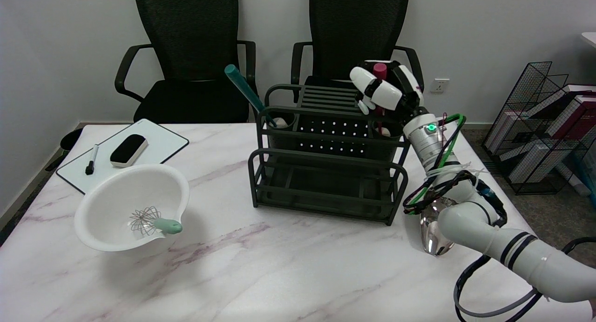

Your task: Pick up the pink sponge bottle brush.

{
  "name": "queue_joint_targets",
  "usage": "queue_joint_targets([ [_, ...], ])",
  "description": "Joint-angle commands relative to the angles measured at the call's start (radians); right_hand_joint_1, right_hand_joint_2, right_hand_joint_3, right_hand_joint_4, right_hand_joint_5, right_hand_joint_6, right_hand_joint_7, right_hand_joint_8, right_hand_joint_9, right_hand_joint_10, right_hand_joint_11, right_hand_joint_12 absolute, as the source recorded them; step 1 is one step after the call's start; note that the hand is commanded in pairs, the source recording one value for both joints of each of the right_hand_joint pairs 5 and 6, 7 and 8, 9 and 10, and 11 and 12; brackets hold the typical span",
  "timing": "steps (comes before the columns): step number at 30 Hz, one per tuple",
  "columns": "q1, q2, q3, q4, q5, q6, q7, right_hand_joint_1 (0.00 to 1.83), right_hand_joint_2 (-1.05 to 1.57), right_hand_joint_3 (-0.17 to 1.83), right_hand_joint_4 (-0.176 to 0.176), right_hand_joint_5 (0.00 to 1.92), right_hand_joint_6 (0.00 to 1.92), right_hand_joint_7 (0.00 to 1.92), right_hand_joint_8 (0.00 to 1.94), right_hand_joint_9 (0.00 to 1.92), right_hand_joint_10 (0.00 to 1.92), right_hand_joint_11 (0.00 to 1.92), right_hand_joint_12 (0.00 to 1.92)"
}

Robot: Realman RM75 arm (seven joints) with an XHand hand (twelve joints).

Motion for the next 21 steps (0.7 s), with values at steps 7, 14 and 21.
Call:
queue_joint_targets([
  [7, 0.036, -0.009, -0.014, -0.012, -0.004, 0.027, 0.002, 0.95, 0.97, 0.74, 0.000, 1.55, 1.55, 1.73, 1.73, 1.77, 1.77, 1.64, 1.64],
  [14, 0.036, -0.009, -0.014, -0.012, -0.001, 0.040, 0.002, 0.98, 1.06, 0.74, 0.000, 1.83, 1.83, 1.88, 1.88, 1.85, 1.85, 1.72, 1.72],
  [21, 0.036, -0.009, -0.011, -0.007, -0.003, 0.046, 0.002, 1.00, 1.17, 0.73, 0.000, 1.92, 1.92, 1.92, 1.92, 1.92, 1.92, 1.82, 1.82],
])
